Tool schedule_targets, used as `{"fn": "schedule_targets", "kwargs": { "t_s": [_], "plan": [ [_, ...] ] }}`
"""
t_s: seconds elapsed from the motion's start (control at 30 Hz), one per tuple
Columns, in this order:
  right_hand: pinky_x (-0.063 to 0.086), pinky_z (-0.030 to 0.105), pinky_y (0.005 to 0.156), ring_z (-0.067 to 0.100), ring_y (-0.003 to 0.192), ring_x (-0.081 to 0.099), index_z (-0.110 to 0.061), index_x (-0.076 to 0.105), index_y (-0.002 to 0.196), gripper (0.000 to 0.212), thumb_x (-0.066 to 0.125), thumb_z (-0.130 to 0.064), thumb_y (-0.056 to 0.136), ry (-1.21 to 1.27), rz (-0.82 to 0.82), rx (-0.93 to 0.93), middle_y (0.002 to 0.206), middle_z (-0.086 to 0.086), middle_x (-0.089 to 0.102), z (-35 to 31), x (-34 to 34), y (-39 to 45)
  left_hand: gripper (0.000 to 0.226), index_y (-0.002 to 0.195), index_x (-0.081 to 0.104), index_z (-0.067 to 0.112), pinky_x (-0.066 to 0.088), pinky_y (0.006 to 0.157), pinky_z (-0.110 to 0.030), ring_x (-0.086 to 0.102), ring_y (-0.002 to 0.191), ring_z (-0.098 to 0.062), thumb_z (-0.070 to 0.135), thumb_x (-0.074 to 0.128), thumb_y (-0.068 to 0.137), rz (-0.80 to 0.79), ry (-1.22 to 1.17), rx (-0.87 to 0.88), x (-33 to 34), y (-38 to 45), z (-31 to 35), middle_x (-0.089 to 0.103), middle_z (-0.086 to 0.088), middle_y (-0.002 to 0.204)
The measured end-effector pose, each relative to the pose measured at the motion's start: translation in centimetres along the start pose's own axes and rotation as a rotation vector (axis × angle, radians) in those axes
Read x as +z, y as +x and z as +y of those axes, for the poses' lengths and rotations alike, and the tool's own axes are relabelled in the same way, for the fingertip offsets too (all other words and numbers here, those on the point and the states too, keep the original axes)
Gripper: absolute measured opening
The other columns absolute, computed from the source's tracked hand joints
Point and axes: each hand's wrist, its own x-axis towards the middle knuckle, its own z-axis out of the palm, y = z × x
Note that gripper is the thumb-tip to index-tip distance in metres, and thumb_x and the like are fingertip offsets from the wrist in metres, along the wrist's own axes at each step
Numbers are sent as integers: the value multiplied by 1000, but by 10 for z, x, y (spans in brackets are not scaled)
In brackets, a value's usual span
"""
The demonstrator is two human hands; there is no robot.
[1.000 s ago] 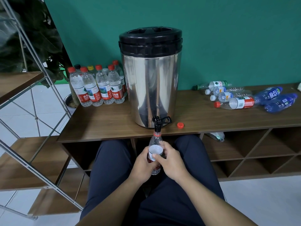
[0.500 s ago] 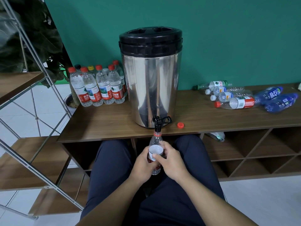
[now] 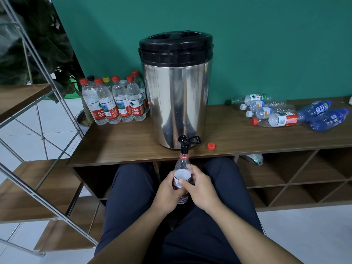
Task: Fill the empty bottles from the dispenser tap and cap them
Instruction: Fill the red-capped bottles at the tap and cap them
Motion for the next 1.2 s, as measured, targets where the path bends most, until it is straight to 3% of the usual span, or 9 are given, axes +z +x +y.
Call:
{"fn": "schedule_targets", "kwargs": {
  "t_s": [0.3, 0.57, 0.73, 0.9, 1.2],
  "plan": [
    [58, 33, 111, -1, 121, 71, -31, 59, 154, 65, 87, -28, 95, 5, -5, 4, 130, -19, 76, 1, 0, 1, 43, 134, 68, 29, 57, 90, -18, 76, 108, -6, 7, 79, 98, -2, 17, 7, -1, -1, 0, 80, 14, 116],
    [55, 28, 114, -2, 127, 67, -28, 55, 159, 70, 87, -28, 97, -5, -5, 11, 138, -20, 71, -1, -1, 0, 45, 135, 68, 28, 56, 89, -17, 76, 108, -7, 7, 79, 98, 2, 13, 5, 0, -1, 1, 80, 13, 116],
    [58, 26, 107, -4, 118, 71, -29, 61, 152, 62, 87, -25, 96, 5, 3, 9, 124, -20, 76, -2, -1, -1, 43, 133, 69, 27, 56, 89, -18, 76, 106, -7, 6, 80, 97, 4, -4, -2, 1, -1, 2, 80, 12, 116],
    [54, 17, 103, -8, 118, 69, -28, 60, 154, 63, 87, -24, 97, 8, 3, 16, 123, -22, 74, -3, -2, -2, 43, 134, 69, 26, 57, 89, -18, 76, 107, -7, 6, 81, 98, 2, -13, -4, 0, -1, 2, 80, 12, 117],
    [54, 15, 102, -10, 118, 68, -27, 59, 155, 64, 86, -24, 97, 2, 5, 16, 126, -22, 73, -3, -2, -2, 43, 133, 69, 28, 57, 89, -18, 76, 107, -7, 7, 80, 97, 4, -1, -11, 0, -1, 2, 80, 13, 115]
  ]
}}
